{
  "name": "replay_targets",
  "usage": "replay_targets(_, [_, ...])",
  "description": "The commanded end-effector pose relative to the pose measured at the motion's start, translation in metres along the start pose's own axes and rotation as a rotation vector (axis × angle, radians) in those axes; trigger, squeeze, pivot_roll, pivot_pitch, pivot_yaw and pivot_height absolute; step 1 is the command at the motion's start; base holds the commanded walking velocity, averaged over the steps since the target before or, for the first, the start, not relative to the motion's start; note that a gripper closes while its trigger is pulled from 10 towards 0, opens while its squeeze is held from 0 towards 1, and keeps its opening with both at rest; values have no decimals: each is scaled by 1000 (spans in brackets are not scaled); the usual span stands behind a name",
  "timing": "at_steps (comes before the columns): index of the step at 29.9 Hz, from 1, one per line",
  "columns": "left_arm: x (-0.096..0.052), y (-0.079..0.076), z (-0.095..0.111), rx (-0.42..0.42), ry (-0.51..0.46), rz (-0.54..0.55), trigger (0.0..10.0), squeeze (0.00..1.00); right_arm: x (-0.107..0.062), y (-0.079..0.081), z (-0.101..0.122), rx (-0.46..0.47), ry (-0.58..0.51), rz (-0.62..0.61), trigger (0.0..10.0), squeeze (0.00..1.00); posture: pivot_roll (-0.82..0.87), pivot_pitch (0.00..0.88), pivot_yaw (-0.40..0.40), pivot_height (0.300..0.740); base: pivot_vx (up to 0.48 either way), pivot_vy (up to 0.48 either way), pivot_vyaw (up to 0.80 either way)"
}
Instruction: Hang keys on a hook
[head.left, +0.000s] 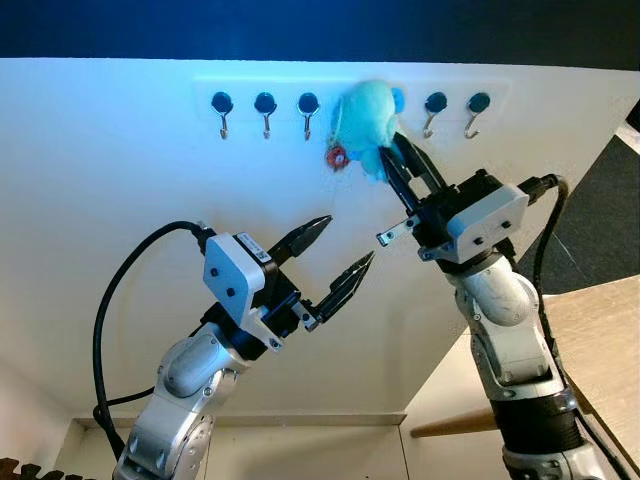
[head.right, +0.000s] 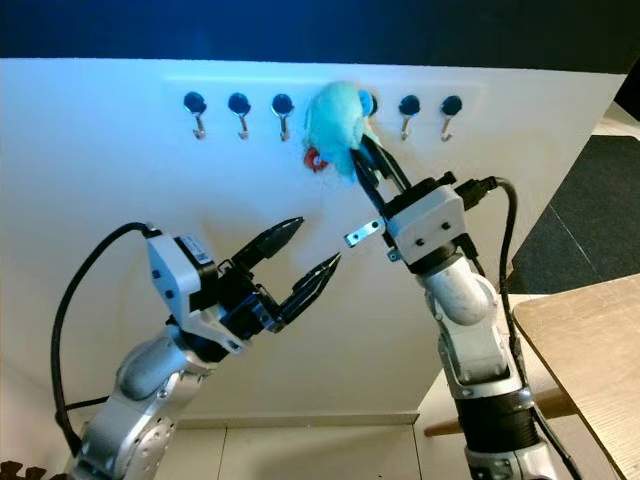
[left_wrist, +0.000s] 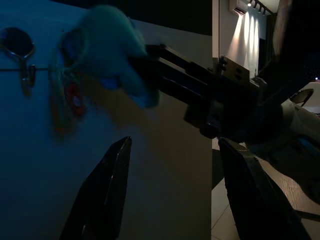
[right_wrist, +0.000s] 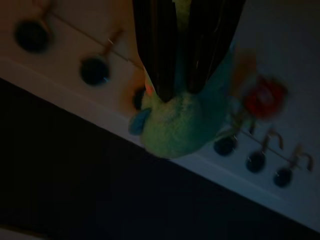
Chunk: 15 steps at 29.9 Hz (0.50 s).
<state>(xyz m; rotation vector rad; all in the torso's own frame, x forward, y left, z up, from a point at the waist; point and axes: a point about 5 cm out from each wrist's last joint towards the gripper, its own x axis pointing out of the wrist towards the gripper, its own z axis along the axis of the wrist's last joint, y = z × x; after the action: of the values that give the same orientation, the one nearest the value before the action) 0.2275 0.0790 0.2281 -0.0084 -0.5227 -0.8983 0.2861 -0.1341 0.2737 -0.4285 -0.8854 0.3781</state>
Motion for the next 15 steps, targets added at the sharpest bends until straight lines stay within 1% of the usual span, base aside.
replay_targets(1, [0,-2,0,2,3,-9,10000,0,-8,-4,-4,-23,28,-26,10000,0,70,104,-15,740,0,0,0])
replay_targets(3, [0,-2,0,2,2,-10,10000,0,-11,-4,-5,-27,35,-30,10000,0,70,103,-15,740,0,0,0])
replay_targets(5, [1,-2,0,1,0,-10,10000,0,-17,-3,-6,-34,50,-38,10000,0,70,103,-15,740,0,0,0])
replay_targets(6, [1,-2,0,1,0,-10,10000,0,-17,-3,-6,-34,50,-38,10000,0,70,103,-15,740,0,0,0])
replay_targets(7, [1,-2,1,1,-3,-11,10000,0,-25,0,-7,-35,65,-39,10000,0,69,103,-15,740,0,0,0])
replay_targets(9, [1,-2,1,1,-4,-12,10000,0,-31,3,-8,-34,76,-35,10000,0,69,103,-15,740,0,0,0])
replay_targets(15, [2,-2,1,3,-6,-11,10000,0,-40,9,-11,-34,100,-27,10000,0,69,104,-15,740,0,0,0])
